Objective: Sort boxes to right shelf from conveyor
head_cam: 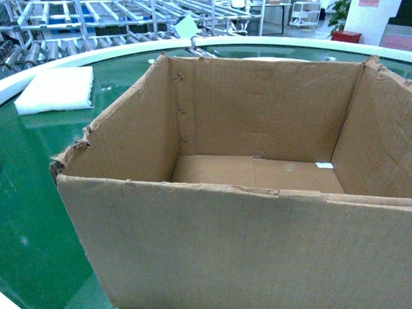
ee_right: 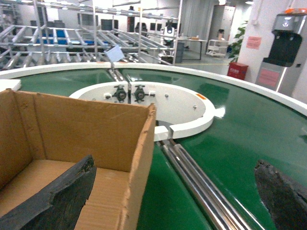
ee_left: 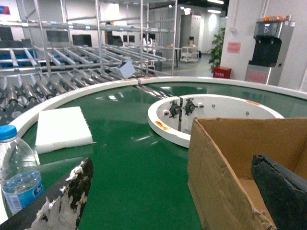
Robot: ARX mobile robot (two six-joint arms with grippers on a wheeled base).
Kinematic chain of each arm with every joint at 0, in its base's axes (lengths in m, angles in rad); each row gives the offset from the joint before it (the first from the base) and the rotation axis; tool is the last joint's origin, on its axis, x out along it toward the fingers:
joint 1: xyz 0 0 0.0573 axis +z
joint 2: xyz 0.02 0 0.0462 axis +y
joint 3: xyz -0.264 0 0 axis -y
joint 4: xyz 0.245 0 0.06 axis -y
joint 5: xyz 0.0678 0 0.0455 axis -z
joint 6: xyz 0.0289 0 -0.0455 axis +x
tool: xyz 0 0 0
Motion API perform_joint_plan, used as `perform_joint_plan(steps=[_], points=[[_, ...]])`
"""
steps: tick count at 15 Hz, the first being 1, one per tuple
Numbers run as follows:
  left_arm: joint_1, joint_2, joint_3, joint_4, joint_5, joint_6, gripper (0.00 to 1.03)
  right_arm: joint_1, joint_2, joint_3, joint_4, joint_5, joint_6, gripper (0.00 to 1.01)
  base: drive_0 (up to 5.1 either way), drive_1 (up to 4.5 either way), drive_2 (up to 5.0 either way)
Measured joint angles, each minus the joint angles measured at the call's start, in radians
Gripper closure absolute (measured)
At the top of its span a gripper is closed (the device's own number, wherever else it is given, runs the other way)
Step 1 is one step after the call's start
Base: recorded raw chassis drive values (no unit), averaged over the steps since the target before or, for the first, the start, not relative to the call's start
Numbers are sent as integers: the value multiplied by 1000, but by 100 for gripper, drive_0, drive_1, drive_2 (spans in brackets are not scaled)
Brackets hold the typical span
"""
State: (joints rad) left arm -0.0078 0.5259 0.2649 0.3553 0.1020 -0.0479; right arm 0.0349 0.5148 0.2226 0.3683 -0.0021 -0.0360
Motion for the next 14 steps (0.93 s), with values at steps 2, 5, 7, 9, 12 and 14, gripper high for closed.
perform_joint_plan(steps=[2,5,7,9,12,14], points=[[-42,167,140,-53,0,-13,5,52,168,93,43,15,-19,3,0,0,0],[-90,312,278,-119,3,-26,5,64,322,216,-11,-3,-20,3,0,0,0],[-126,436,386,-180,21,-23,5,90,463,334,-102,-12,-25,3,0,0,0],[-153,570,488,-231,29,-15,5,101,607,459,-150,-27,-34,3,0,0,0],[-175,779,650,-351,52,-32,5,95,835,657,-236,-7,-35,3,0,0,0],[-206,863,726,-413,69,-41,5,97,914,708,-254,5,-36,3,0,0,0]])
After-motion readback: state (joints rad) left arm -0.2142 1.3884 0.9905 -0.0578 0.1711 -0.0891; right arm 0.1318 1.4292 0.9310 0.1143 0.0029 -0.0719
